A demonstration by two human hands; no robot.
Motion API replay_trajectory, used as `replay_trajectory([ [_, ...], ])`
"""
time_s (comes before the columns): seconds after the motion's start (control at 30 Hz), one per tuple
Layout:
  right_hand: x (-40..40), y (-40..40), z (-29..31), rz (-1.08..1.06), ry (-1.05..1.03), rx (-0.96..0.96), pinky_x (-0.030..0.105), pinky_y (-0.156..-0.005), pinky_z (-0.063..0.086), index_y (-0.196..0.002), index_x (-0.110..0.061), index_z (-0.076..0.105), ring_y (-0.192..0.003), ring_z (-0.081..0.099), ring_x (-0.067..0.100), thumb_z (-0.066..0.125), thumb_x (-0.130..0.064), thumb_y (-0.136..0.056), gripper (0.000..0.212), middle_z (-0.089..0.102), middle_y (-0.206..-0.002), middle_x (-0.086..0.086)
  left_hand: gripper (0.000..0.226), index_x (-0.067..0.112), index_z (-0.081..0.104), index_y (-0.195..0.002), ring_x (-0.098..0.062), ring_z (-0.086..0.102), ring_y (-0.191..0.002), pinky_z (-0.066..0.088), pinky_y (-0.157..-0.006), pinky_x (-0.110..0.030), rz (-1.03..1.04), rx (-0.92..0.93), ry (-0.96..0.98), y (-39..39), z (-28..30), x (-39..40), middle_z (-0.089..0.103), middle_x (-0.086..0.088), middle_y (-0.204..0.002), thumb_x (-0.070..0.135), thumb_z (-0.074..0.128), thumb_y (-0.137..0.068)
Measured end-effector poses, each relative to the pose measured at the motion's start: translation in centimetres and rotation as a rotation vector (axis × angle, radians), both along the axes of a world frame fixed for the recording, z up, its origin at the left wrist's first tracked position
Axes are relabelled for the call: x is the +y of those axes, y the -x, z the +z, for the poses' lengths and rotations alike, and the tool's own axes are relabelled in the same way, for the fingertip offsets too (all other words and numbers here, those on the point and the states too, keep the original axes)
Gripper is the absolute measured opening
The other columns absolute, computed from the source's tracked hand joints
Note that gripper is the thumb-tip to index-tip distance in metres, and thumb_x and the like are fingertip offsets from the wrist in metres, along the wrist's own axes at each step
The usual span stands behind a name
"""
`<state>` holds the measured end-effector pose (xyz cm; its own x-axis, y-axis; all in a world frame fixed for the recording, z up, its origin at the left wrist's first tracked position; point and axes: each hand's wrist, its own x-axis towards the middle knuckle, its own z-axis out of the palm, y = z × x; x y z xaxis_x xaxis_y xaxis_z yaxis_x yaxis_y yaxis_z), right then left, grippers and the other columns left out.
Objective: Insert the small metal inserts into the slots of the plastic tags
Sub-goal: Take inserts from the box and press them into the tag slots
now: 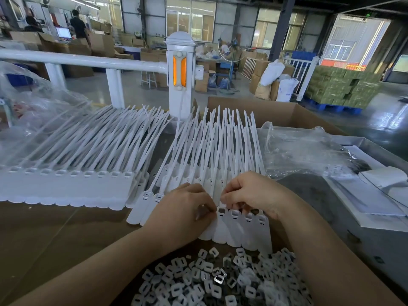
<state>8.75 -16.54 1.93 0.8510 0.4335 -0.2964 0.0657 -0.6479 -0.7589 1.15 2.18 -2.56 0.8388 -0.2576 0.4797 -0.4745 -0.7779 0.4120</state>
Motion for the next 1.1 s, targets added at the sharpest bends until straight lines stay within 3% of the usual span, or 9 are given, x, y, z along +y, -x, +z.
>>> replay_trajectory([
  [0.1,0.3,0.1,0.2,0.022,0.078,-0.042,0.037,-0.066,0.050,-0.085,-0.015,0.076,-0.066,0.063,0.020,0.074,-0.017,-0.087,0.004,0.076,-0.082,0.012,0.009,0.027,0.075,-0.094,-0.007,0.056,-0.089,0.048,-0.079,-0.021,-0.011,-0.020,-0.045,0.1,0.0,-0.1,0.065,0.013,-0.094,0.029,0.069,-0.089],
  [0.3,0.8,0.5,0.5,0.037,0.177,-0.099,0.014,-0.043,0.042,-0.083,-0.013,0.074,-0.042,0.055,0.004,0.072,-0.014,-0.088,0.006,0.068,-0.060,-0.001,0.009,0.028,0.075,-0.094,-0.008,0.056,-0.087,0.047,-0.075,-0.021,-0.003,-0.023,-0.073,0.1,0.1,-0.4,0.064,0.013,-0.092,0.029,0.067,-0.090],
  [0.4,1.0,0.7,0.6,0.048,0.201,-0.106,0.015,-0.043,0.042,-0.083,-0.013,0.073,-0.043,0.054,0.003,0.072,-0.015,-0.088,0.005,0.065,-0.055,-0.007,0.008,0.027,0.075,-0.093,-0.008,0.057,-0.085,0.049,-0.072,-0.023,-0.005,-0.029,-0.092,0.1,0.1,-0.4,0.065,0.013,-0.092,0.029,0.068,-0.089],
  [0.57,1.4,0.6,0.8,0.068,0.300,-0.133,0.020,-0.051,0.050,-0.085,-0.018,0.075,-0.063,0.062,0.010,0.074,-0.023,-0.087,0.005,0.076,-0.080,0.002,0.004,0.026,0.075,-0.089,-0.010,0.058,-0.079,0.048,-0.067,-0.023,0.000,-0.036,-0.114,0.1,0.1,-0.5,0.065,0.012,-0.087,0.025,0.072,-0.086],
  [0.77,0.9,0.2,0.2,0.039,0.358,-0.128,0.026,-0.058,0.051,-0.084,-0.011,0.077,-0.067,0.064,0.014,0.081,-0.032,-0.078,0.022,0.076,-0.087,0.008,0.004,0.027,0.074,-0.089,-0.010,0.058,-0.079,0.051,-0.067,-0.026,-0.009,-0.033,-0.136,0.2,0.2,-0.4,0.064,0.013,-0.087,0.026,0.071,-0.086],
  [0.9,0.4,-0.1,-0.5,-0.061,0.249,-0.095,0.016,-0.040,0.039,-0.078,-0.014,0.072,-0.039,0.048,0.003,0.077,-0.038,-0.085,0.025,0.059,-0.047,-0.008,0.016,0.031,0.066,-0.107,-0.009,0.055,-0.091,0.049,-0.080,-0.027,-0.050,-0.011,-0.169,0.0,0.2,0.0,0.061,0.013,-0.099,0.030,0.060,-0.093],
  [1.1,0.6,0.0,-0.6,-0.155,0.153,-0.044,0.020,-0.036,0.032,-0.088,-0.007,0.070,-0.037,0.044,0.009,0.062,-0.033,-0.097,0.028,0.058,-0.049,-0.004,0.034,0.040,0.055,-0.131,-0.012,0.049,-0.099,0.043,-0.087,-0.029,-0.114,0.016,-0.352,-0.1,0.6,0.2,0.054,0.009,-0.113,0.033,0.043,-0.100],
])
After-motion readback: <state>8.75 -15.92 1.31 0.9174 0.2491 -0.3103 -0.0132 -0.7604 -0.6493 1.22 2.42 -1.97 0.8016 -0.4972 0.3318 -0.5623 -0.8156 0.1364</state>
